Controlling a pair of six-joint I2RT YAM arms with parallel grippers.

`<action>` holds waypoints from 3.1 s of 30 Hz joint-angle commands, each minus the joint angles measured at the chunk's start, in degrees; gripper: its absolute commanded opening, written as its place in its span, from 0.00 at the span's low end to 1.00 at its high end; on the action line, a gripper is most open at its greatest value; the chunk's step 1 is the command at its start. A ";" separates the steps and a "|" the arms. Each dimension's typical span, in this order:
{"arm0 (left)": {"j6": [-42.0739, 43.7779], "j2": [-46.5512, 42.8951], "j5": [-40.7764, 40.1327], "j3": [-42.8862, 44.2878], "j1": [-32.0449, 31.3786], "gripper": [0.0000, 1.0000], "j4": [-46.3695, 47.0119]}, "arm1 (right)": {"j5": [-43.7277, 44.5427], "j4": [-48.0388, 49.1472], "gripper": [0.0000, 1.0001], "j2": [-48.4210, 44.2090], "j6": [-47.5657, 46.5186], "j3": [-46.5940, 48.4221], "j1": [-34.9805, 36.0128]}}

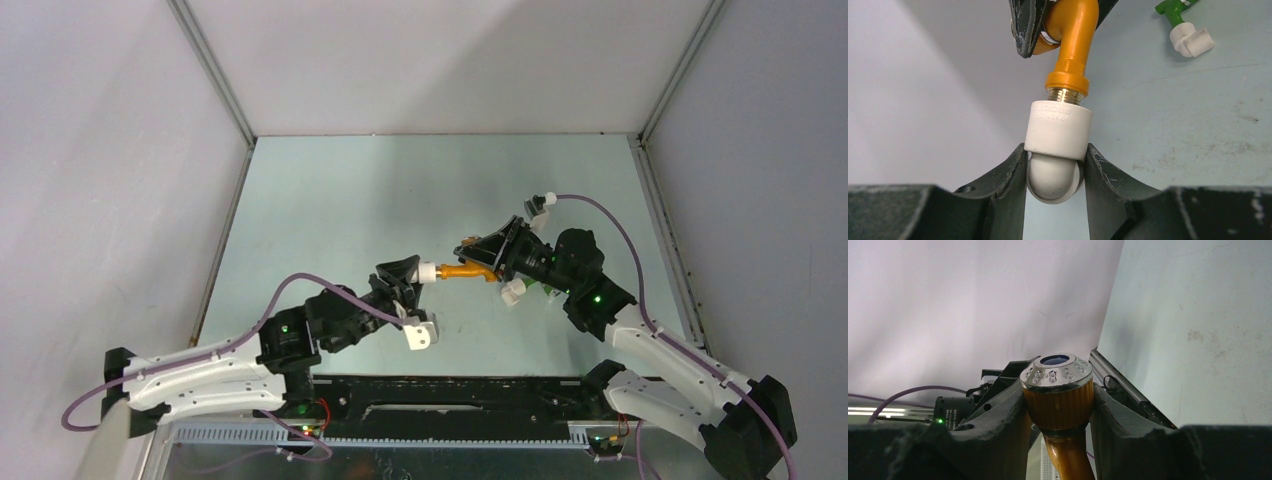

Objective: Install the water faucets
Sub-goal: Screw the water faucet onto the adaptor.

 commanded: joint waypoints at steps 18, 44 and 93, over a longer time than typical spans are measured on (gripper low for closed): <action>23.70 3.24 -7.73 -2.72 -12.38 0.00 20.37 | -1.50 3.75 0.00 -1.21 2.57 0.42 0.51; 48.30 11.78 -18.87 -3.34 -23.04 0.00 28.84 | -6.83 3.94 0.00 -1.89 4.40 0.42 0.06; 31.99 8.86 -18.26 -4.18 -23.90 0.98 19.18 | -4.12 -5.45 0.00 -2.57 -5.04 0.42 -4.89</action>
